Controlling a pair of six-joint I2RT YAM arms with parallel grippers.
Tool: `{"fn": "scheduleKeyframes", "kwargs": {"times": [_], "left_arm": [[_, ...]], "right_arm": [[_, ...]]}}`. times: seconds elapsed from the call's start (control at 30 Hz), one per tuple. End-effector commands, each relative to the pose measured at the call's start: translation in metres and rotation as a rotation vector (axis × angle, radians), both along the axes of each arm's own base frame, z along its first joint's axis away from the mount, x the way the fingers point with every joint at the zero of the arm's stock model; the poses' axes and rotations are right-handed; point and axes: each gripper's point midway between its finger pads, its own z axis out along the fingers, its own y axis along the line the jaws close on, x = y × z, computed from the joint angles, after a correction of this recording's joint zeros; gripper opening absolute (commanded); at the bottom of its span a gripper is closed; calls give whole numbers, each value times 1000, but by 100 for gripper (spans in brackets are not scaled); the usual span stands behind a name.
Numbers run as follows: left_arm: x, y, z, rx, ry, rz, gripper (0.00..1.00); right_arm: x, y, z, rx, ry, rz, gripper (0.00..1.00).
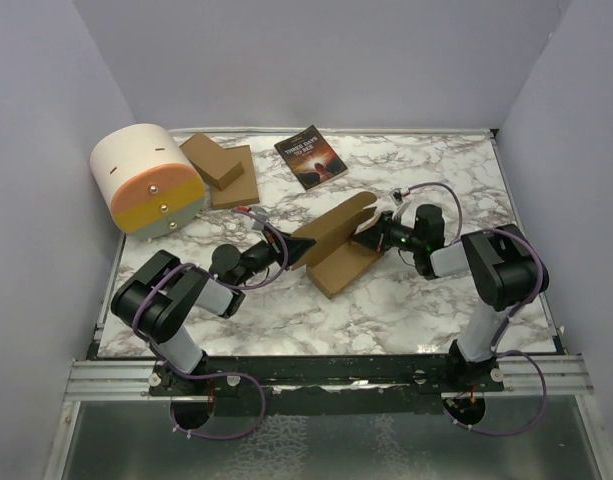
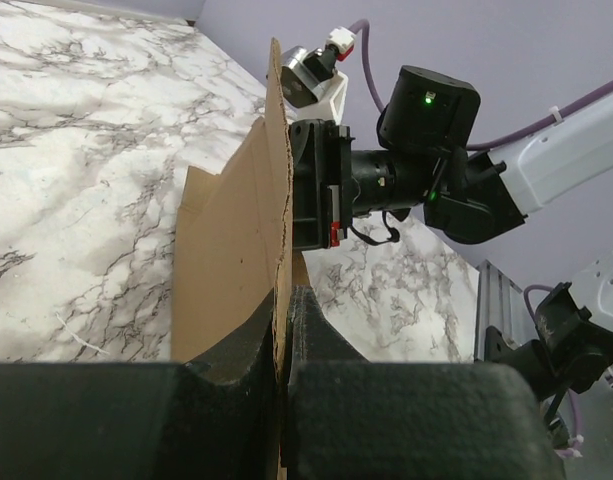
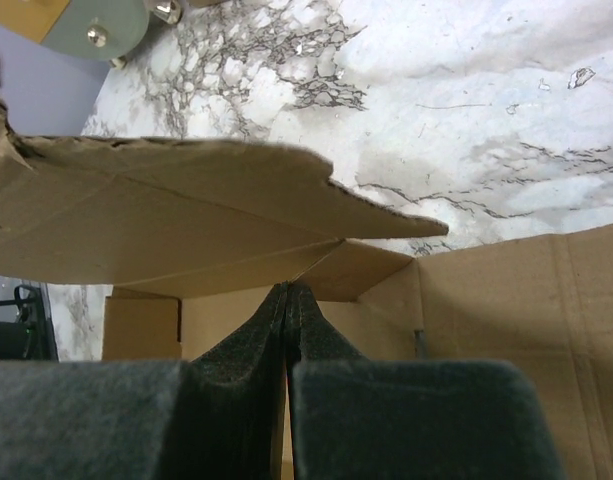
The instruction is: Fold the paper box
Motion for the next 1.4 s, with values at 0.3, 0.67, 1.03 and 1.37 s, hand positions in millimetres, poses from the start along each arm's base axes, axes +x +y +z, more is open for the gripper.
{"fn": "scheduleKeyframes", "kwargs": {"times": [0.3, 0.67, 1.03, 1.37], "left_arm": [[1, 16, 55, -126, -211, 78, 0], [-6, 22, 68, -107, -296, 97, 0], [-12, 26, 90, -86, -415, 111, 0], [-19, 21, 94, -98, -425, 86, 0]], "right_arm": [[-9, 12, 51, -25, -268, 286, 16], [-41, -38, 106, -227, -495, 482, 46], [-11, -118, 56, -606, -309, 29, 5], [-12, -100, 63, -261, -112, 3, 47]]}}
